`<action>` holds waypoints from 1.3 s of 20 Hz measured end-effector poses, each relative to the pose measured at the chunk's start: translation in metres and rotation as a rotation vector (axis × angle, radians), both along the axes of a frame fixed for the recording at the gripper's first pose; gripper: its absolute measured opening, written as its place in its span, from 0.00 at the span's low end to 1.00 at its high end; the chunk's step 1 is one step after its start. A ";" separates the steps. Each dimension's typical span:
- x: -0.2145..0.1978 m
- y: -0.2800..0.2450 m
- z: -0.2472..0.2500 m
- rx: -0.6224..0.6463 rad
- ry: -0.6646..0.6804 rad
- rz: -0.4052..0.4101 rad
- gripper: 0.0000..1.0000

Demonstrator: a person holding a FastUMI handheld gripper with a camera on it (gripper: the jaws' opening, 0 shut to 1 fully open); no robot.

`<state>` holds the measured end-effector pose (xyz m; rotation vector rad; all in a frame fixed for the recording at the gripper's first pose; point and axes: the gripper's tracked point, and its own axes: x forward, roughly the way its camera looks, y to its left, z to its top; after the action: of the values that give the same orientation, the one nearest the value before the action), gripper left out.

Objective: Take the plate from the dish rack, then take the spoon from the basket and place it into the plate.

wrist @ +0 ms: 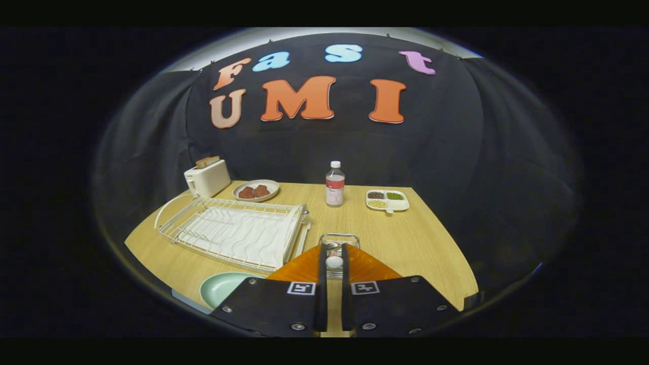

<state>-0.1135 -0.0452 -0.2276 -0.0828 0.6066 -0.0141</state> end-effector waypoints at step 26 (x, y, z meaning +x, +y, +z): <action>-0.105 0.121 -0.057 0.226 0.220 0.278 0.11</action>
<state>-0.2181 0.0763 -0.2849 0.0519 0.8083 0.3357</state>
